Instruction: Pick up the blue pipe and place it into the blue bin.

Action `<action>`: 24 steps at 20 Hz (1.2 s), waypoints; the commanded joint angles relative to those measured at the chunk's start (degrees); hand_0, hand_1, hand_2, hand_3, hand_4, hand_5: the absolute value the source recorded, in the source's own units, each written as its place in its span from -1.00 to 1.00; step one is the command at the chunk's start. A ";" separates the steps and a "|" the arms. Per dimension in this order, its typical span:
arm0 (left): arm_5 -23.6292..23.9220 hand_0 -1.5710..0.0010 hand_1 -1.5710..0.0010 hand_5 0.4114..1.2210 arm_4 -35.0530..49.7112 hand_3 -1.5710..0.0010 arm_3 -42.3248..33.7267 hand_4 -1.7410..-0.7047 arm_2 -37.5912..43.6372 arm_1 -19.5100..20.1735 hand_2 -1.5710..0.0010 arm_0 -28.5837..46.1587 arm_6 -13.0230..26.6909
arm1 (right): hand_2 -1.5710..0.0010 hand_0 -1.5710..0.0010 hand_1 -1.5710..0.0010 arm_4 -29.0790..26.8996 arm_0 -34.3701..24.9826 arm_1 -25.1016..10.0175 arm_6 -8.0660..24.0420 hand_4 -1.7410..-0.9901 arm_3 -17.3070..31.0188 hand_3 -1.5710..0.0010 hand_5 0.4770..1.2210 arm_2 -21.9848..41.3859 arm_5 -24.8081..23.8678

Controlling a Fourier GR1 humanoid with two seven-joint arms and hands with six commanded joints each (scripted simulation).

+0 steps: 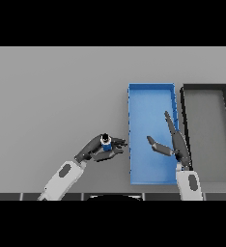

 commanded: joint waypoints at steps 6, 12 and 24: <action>-0.31 -0.98 -0.99 0.99 -0.70 -0.99 -5.58 -0.48 0.42 -0.79 -0.99 -1.92 3.32 | 1.00 1.00 1.00 1.08 -0.31 -0.39 -0.05 0.63 0.83 1.00 -0.77 0.01 -0.42; -2.67 -1.00 -1.00 1.00 -1.24 -1.00 -5.75 -0.48 0.79 -2.63 -1.00 -4.12 7.19 | 1.00 1.00 1.00 1.48 0.24 0.09 -0.94 0.64 0.96 1.00 -0.73 -0.02 -1.17; -5.72 -1.00 -1.00 1.00 -3.04 -1.00 -6.12 -0.49 2.81 -3.35 -1.00 -2.98 7.43 | 0.96 1.00 0.98 0.57 12.61 6.79 -7.16 0.51 -11.99 1.00 -0.72 1.55 -7.22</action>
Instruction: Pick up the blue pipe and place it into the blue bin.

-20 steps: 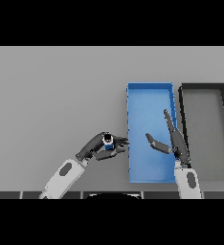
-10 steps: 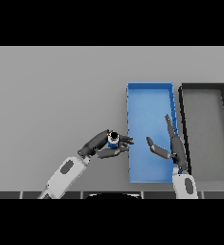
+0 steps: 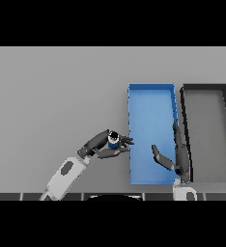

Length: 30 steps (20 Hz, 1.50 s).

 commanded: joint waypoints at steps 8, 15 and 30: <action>-0.80 -1.00 -1.00 1.00 -2.30 -1.00 -1.27 -0.48 0.61 -1.03 -1.00 1.07 1.24 | 0.99 1.00 1.00 -6.07 -5.25 -11.00 17.06 0.46 -13.25 1.00 -0.82 3.88 12.99; -2.41 -1.00 -1.00 1.00 -3.96 -1.00 -0.41 -0.49 1.50 -1.74 -1.00 1.16 0.39 | 1.00 1.00 1.00 -6.52 -15.52 -11.76 24.70 0.33 -12.81 1.00 -0.87 10.41 18.86; -8.48 -1.00 -1.00 1.00 -3.61 -1.00 -0.22 -0.46 4.43 -4.23 -1.00 1.51 0.83 | 0.83 0.97 0.86 -12.16 -36.49 -4.45 35.51 0.38 -2.81 0.94 -0.89 16.03 25.22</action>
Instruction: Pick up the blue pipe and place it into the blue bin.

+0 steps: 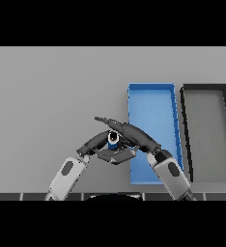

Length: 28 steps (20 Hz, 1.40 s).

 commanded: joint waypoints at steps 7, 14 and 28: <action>-0.07 -1.00 -1.00 1.00 -0.71 -0.62 0.41 -0.89 0.91 -1.52 -0.98 0.43 1.78 | -0.52 -0.51 -0.52 -1.27 -1.35 2.04 -2.77 -0.39 3.10 -0.31 -0.48 0.10 0.46; -0.48 -1.00 -1.00 1.00 -2.47 -0.80 0.70 -0.98 1.44 -2.82 -0.97 0.24 -0.24 | -0.90 -0.90 -0.90 2.32 -0.11 3.95 -8.28 -0.32 3.08 -0.86 0.69 1.37 0.84; -4.52 0.61 0.63 0.41 -6.02 0.72 -0.04 0.25 1.96 -1.69 0.64 0.35 3.18 | -1.00 -1.00 -1.00 3.58 1.97 11.53 -2.66 -0.35 2.91 -0.99 0.99 -1.66 1.89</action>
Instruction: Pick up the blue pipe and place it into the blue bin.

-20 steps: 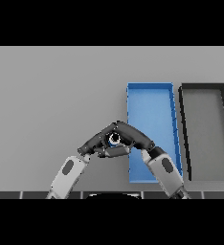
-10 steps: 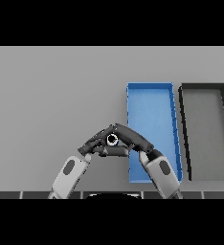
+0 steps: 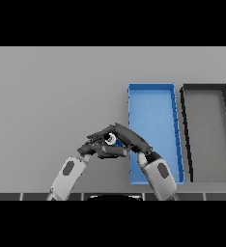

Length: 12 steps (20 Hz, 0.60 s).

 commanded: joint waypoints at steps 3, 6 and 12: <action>0.00 0.80 0.81 -0.08 -0.04 0.86 1.05 0.41 0.65 0.75 0.82 0.02 2.54 | -1.00 -1.00 -1.00 0.86 0.40 0.60 -3.27 -0.35 -1.02 -1.00 0.99 -0.56 0.29; 0.20 0.90 0.90 -0.43 0.69 0.93 1.24 0.48 1.26 0.60 0.91 0.23 3.85 | -1.00 -1.00 -1.00 1.67 0.98 0.59 -4.50 -0.36 -1.12 -1.00 1.00 -1.07 1.03; 1.57 0.97 0.97 -0.73 0.75 0.98 1.15 0.49 1.25 -0.57 0.98 0.11 6.47 | -1.00 -1.00 -1.00 -0.13 -0.44 4.15 -2.10 -0.35 -1.89 -1.00 1.00 -3.70 1.05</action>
